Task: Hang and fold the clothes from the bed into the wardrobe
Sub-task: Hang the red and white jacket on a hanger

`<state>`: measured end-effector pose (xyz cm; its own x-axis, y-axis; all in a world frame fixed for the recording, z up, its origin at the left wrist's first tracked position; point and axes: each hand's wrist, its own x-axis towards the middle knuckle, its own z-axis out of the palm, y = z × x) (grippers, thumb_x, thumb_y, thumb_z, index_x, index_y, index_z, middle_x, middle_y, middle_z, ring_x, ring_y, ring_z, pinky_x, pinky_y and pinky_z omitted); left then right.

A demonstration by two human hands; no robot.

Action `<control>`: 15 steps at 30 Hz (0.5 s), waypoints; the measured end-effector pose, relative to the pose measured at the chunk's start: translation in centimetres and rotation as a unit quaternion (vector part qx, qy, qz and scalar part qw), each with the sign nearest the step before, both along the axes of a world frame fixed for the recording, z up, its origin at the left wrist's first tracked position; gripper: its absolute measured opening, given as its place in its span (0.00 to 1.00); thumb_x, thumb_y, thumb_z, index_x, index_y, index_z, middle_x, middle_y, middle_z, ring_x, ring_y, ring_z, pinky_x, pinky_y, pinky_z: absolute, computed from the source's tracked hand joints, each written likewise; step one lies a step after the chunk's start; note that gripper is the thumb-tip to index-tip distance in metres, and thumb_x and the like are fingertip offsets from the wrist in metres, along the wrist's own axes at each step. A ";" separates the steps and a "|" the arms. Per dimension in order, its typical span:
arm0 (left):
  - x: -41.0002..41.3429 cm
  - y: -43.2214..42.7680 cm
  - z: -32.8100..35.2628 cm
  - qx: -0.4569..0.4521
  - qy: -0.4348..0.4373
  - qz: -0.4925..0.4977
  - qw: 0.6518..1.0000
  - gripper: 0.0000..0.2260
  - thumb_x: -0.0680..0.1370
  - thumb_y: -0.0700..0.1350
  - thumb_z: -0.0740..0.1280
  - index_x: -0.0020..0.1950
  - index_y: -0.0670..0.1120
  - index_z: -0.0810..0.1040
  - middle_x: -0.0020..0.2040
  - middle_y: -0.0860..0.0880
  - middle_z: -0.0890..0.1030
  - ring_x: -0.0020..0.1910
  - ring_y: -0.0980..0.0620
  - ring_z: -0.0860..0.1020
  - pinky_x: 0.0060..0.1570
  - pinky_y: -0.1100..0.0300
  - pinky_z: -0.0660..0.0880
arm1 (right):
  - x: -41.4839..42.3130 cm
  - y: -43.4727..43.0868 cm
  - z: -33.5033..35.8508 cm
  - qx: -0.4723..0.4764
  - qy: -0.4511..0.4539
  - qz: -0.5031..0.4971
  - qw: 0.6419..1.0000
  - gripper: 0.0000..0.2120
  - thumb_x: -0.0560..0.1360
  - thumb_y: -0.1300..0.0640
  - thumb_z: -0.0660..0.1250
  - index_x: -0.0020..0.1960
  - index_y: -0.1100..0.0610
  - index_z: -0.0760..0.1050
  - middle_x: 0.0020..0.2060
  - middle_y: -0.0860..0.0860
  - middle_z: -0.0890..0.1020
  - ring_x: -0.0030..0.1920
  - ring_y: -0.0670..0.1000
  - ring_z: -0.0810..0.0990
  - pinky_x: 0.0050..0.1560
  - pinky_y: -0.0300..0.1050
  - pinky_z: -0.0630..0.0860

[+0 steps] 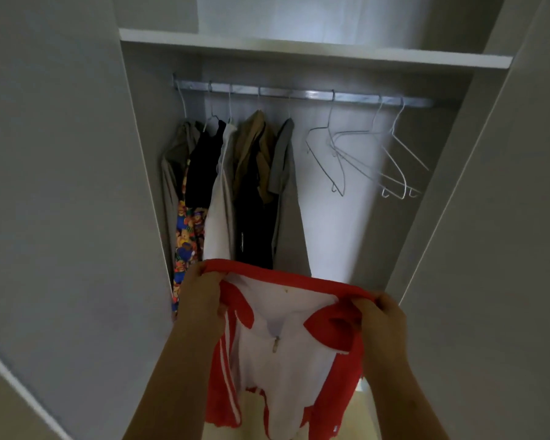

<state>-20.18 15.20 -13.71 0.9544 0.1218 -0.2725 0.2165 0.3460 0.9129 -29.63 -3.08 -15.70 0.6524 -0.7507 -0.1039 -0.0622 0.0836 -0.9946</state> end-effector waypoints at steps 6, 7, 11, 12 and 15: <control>8.0 -3.5 2.3 -0.024 0.015 0.019 0.999 0.04 0.78 0.39 0.62 0.44 0.46 0.74 0.40 0.46 0.76 0.39 0.50 0.75 0.40 0.56 0.74 | 7.4 -2.4 -0.6 -0.015 0.023 0.023 0.999 0.06 0.74 0.64 0.63 0.41 0.56 0.74 0.36 0.54 0.78 0.39 0.54 0.77 0.37 0.43 0.71; 9.1 -4.2 2.8 -0.025 0.014 0.024 0.999 0.05 0.78 0.40 0.62 0.43 0.47 0.74 0.40 0.47 0.76 0.39 0.51 0.74 0.39 0.57 0.73 | 8.7 -2.9 -0.6 -0.021 0.026 0.030 0.999 0.06 0.74 0.65 0.63 0.40 0.56 0.74 0.36 0.54 0.78 0.39 0.54 0.76 0.36 0.43 0.70; 13.3 -6.7 3.4 -0.021 -0.010 0.046 0.999 0.06 0.78 0.40 0.61 0.43 0.46 0.74 0.39 0.47 0.76 0.37 0.52 0.74 0.35 0.60 0.71 | 14.0 -5.3 0.0 -0.029 0.023 0.071 0.997 0.09 0.72 0.67 0.63 0.39 0.55 0.73 0.36 0.53 0.78 0.39 0.51 0.75 0.36 0.43 0.69; 14.3 -7.4 3.7 -0.021 -0.009 0.052 0.998 0.06 0.78 0.40 0.61 0.43 0.46 0.74 0.39 0.47 0.76 0.38 0.52 0.74 0.36 0.60 0.71 | 15.2 -5.9 0.3 -0.027 0.022 0.088 0.996 0.09 0.72 0.68 0.62 0.40 0.55 0.73 0.37 0.53 0.78 0.39 0.51 0.75 0.37 0.43 0.70; 17.6 -9.4 5.0 -0.040 -0.003 0.067 0.997 0.09 0.79 0.41 0.60 0.58 0.41 0.74 0.46 0.45 0.77 0.45 0.49 0.76 0.46 0.54 0.73 | 19.2 -8.0 1.0 -0.027 0.002 0.120 0.992 0.08 0.74 0.67 0.61 0.45 0.55 0.74 0.41 0.51 0.78 0.42 0.50 0.76 0.41 0.42 0.71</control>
<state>-2.62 5.78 -8.70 0.9329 0.2256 -0.2806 0.1582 0.4434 0.8823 -10.48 -11.12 -14.68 0.8133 -0.5775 -0.0707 -0.0779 0.0123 -0.9969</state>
